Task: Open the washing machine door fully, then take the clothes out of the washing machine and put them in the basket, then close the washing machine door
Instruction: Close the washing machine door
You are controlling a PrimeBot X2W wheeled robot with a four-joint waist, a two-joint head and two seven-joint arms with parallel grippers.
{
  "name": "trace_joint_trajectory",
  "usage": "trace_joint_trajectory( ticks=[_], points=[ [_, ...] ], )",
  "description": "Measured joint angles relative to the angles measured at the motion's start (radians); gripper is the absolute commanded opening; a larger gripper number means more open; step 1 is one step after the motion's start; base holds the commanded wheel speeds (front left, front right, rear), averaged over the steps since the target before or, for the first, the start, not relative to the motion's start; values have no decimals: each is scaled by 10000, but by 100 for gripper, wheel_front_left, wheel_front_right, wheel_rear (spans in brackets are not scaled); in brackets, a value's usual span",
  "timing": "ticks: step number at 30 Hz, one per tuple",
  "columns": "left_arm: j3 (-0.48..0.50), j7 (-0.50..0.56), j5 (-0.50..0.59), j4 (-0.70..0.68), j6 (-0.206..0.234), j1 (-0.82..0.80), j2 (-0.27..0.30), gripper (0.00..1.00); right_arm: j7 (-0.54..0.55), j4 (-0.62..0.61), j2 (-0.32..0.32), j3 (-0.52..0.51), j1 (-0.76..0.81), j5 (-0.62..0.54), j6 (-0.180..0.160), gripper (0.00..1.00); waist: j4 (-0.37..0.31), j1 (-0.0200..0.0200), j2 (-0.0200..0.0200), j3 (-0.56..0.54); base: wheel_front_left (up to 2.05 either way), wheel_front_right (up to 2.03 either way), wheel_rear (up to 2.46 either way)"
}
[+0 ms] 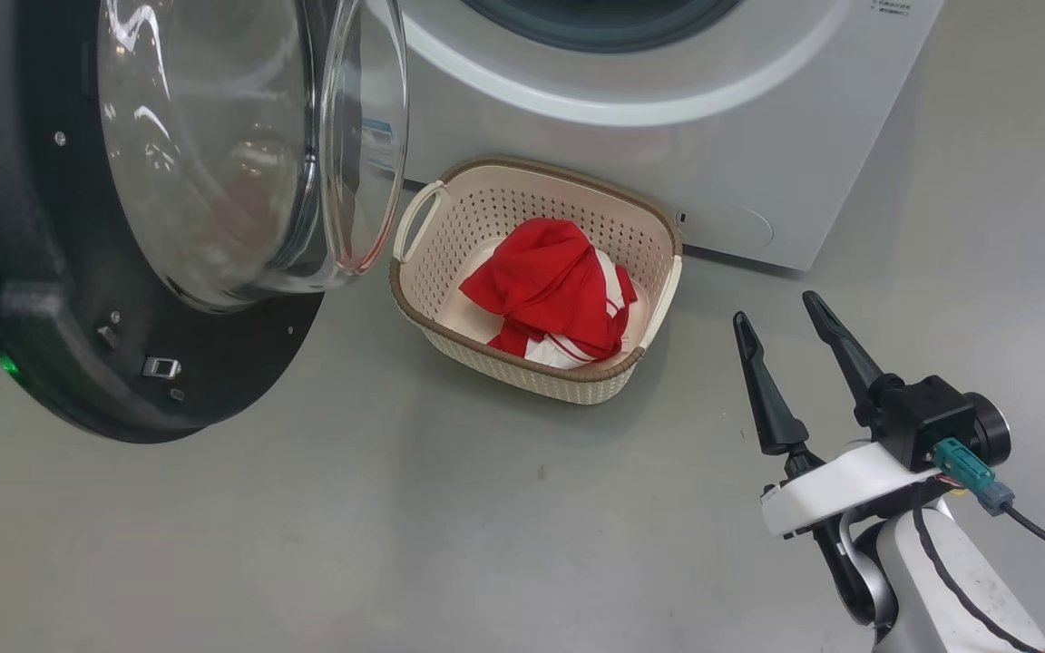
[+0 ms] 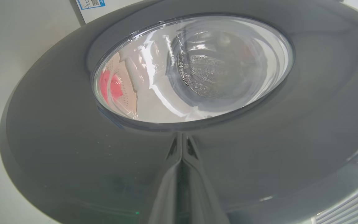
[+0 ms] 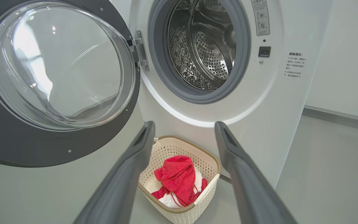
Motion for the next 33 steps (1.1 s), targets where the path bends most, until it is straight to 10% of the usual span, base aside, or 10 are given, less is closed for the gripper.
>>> trace_joint_trajectory(
  ticks=[16, 33],
  points=[
    [-184, -13, -230, -1595, -6, 733, -504, 0, -86, 146, 46, -44, 2, 58, -6, 100, -10, -1, 0, -161, 0, 0, 0],
    [-840, -3643, 2215, -4968, -8, 2919, -86, 0, -171, 196, 127, -207, 231, 190, -90, 100, 278, 0, 0, -530, 0, 0, 0]
  ],
)
